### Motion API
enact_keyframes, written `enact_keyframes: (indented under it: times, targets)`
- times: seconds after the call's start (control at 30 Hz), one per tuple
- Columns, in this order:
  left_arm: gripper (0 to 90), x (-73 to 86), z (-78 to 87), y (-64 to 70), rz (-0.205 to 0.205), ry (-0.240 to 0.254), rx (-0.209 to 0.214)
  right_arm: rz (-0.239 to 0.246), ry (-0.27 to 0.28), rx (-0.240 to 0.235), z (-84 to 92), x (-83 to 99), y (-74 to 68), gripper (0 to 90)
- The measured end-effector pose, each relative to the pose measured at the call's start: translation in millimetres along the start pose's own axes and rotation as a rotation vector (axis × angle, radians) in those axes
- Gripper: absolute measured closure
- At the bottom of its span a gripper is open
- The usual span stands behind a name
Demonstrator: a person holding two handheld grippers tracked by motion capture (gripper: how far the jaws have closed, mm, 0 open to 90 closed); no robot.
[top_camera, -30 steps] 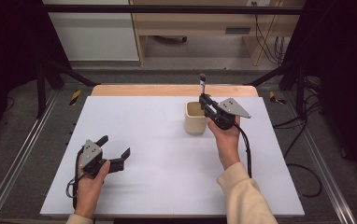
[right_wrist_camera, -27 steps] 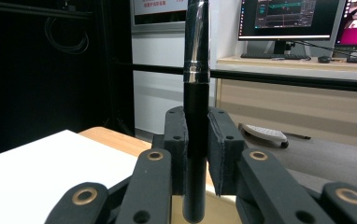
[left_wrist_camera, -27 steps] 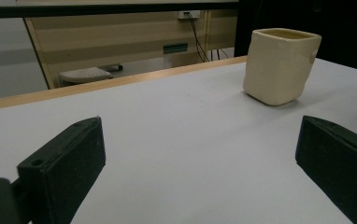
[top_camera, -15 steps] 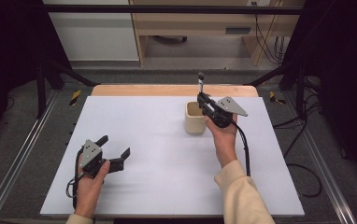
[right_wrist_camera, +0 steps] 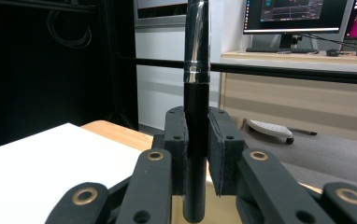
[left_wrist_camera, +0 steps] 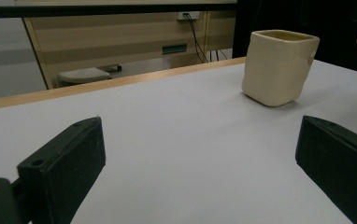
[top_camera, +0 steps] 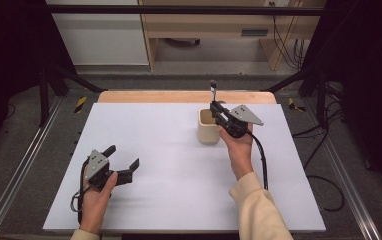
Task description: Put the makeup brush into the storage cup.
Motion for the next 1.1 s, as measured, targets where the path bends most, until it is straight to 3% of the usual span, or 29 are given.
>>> enact_keyframes:
  times: [0.8, 1.1]
  targets:
    - [1.2, -0.4, 0.6, -0.4, -0.003, 0.002, 0.0, -0.013, -0.06, 0.005, 3.0, 19.2, 2.0, 79.0]
    - [1.2, -0.4, 0.7, -0.4, -0.005, 0.002, 0.0, 0.004, -0.076, -0.009, 2.5, 24.0, -0.9, 78.8]
Point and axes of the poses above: each handheld gripper's, and its own axes: z roughly backward along the jaws, x roughly out of its underside, y roughly to its right, the point moved 6 cm from there along -z, roughly forward along the jaws, and after that the axes turned 5 degrees about z, right-handed, at the moved point
